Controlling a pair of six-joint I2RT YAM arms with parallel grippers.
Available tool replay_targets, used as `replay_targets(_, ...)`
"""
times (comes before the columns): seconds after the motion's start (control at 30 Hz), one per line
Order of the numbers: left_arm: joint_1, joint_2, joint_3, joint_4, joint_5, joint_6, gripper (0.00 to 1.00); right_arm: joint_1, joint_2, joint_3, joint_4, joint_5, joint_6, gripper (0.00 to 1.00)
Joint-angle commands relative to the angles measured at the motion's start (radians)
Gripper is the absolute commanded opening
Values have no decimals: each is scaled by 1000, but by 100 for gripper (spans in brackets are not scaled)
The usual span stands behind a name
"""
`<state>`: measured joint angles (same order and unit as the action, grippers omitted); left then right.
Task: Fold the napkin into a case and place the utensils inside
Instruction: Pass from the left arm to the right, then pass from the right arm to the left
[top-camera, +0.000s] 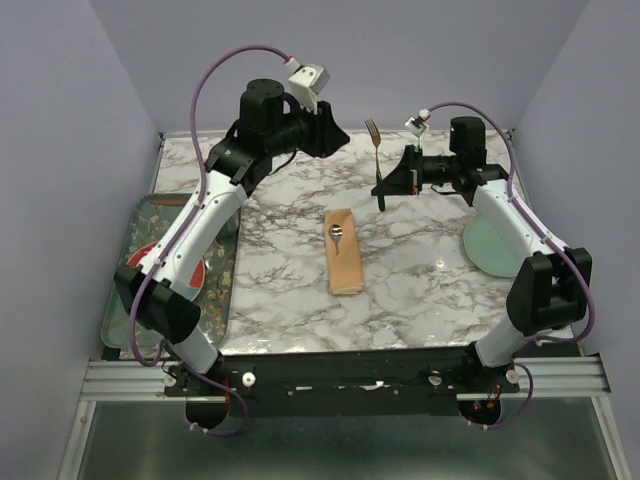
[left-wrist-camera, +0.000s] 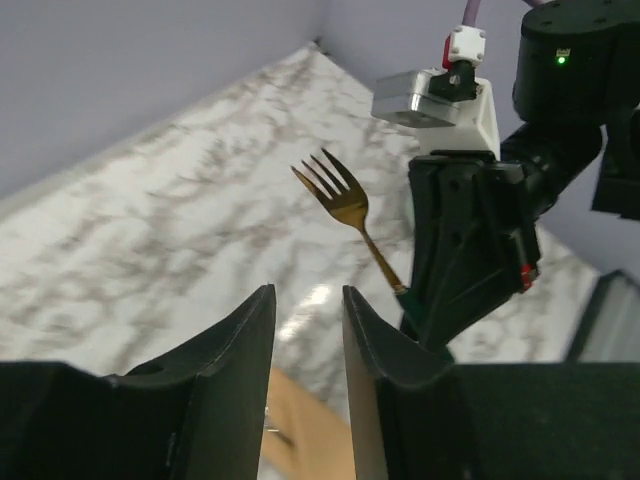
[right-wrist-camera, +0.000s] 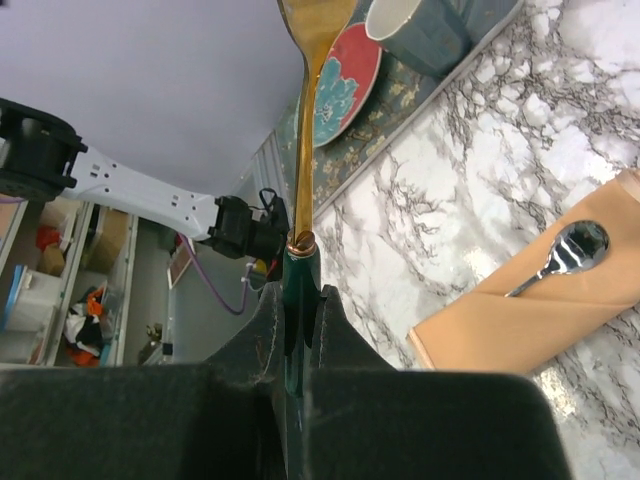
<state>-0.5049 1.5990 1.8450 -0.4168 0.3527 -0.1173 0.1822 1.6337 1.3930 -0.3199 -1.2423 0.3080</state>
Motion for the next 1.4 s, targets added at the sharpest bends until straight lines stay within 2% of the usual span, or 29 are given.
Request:
replay_targets(0.0,3,50,-118,103,265,-556,40,13,-72,-48,174,-6,112,1)
replay_targets(0.13,-6,79,-142,145,279,-602,38,23,-86,-72,182,10,121,1)
replay_targets(0.5,-7,85,-194,315,351,-662,46,39,-94,-100,186,46,128,1)
replay_targets(0.7,-9,124,-150,282,325,-671,45,53,-94,-100,186,47,118,1)
replay_targets(0.83,-9,130,-139,280,319,-668,39,51,-86,-103,186,49,120,1)
replay_targets(1.0,-12,141,-130,257,304,-662,37,59,-78,-95,188,52,114,1)
replay_targets(1.2,-14,154,-115,240,296,-657,27,66,-71,-94,188,55,109,1)
replay_targets(1.27,-15,165,-104,236,299,-657,17,68,-66,-94,188,60,108,1)
replay_targets(1.33,-15,176,-98,224,292,-657,0,68,-61,-92,188,64,111,1)
replay_targets(1.37,-14,179,-93,214,282,-657,0,69,-60,-91,186,81,118,6)
